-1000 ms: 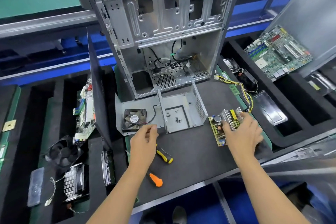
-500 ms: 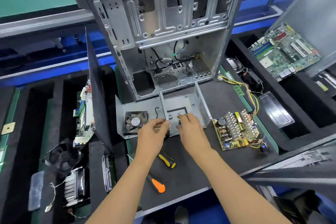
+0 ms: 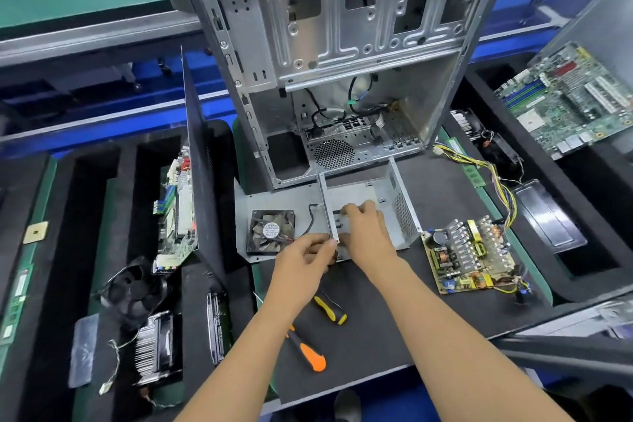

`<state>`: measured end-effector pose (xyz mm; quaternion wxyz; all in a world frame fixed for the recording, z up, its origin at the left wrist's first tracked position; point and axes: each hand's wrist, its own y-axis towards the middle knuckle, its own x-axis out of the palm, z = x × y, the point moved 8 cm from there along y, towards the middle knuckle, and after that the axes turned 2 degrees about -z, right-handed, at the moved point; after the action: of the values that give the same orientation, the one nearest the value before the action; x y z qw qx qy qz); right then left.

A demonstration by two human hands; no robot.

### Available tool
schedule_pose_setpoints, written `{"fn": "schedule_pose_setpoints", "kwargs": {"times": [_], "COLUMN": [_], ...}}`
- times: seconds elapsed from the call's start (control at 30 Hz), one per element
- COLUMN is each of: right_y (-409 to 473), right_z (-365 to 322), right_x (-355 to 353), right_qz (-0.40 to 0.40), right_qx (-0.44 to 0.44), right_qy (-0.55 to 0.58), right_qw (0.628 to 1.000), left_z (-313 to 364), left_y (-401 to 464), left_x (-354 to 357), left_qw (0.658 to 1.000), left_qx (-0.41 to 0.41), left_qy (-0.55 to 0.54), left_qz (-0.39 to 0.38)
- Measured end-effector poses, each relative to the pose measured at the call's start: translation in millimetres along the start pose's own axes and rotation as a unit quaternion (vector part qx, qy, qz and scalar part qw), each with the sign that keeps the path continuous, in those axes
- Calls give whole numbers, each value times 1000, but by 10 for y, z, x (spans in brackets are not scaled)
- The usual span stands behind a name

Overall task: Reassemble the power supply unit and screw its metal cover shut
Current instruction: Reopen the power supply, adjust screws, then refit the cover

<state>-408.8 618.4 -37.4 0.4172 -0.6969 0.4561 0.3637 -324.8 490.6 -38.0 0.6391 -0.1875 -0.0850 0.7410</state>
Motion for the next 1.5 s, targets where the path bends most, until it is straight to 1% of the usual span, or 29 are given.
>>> {"fn": "schedule_pose_setpoints", "kwargs": {"times": [0.07,0.2,0.37,0.47,0.67,0.77,0.9,1.0,1.03,1.1,1.13,1.2,1.27,1.4,1.5], "right_y": [42,101,117,89,46,-67,-219,-315,-321,-308,-295,-276,-248,-155,-115], "right_z": [-56,-181,-267,-271,-93,31,109,105,105,130,145,157,118,72,72], "right_x": [7,2,-57,-52,-111,-104,-61,-18,-49,-159,-196,-159,-117,-133,-139], "right_qz": [-31,-76,-85,-98,-122,-135,-126,-148,-136,-71,-50,-76,-106,-119,-122], "right_qx": [-30,-75,-85,-93,-68,-84,-106,-121,-117,-94,-70,-15,18,48,66], "right_qy": [12,-41,-70,-68,-79,-94,-84,-65,-48,-18,-15,-34,-53,-17,-14], "right_qw": [999,993,990,988,987,983,983,979,983,993,996,996,993,992,990], "left_z": [-7,-34,-55,-63,-75,-85,-52,-19,-14,-12,-16,-41,-66,-74,-71], "left_y": [16,59,92,82,98,109,107,95,94,90,91,97,108,117,120], "left_x": [8,11,24,20,5,9,24,36,35,35,31,27,22,25,35], "left_qw": [1000,1000,999,999,999,999,999,999,999,999,999,999,999,999,999], "left_qx": [-4,-18,-29,-34,-38,-39,-32,-28,-28,-26,-24,-23,-23,-20,-17], "left_qy": [-8,-6,-9,-15,-19,-21,-25,-25,-26,-25,-24,-21,-20,-18,-23], "left_qz": [-9,-12,-11,-15,-20,-23,-25,-26,-25,-26,-26,-26,-26,-31,-32]}}
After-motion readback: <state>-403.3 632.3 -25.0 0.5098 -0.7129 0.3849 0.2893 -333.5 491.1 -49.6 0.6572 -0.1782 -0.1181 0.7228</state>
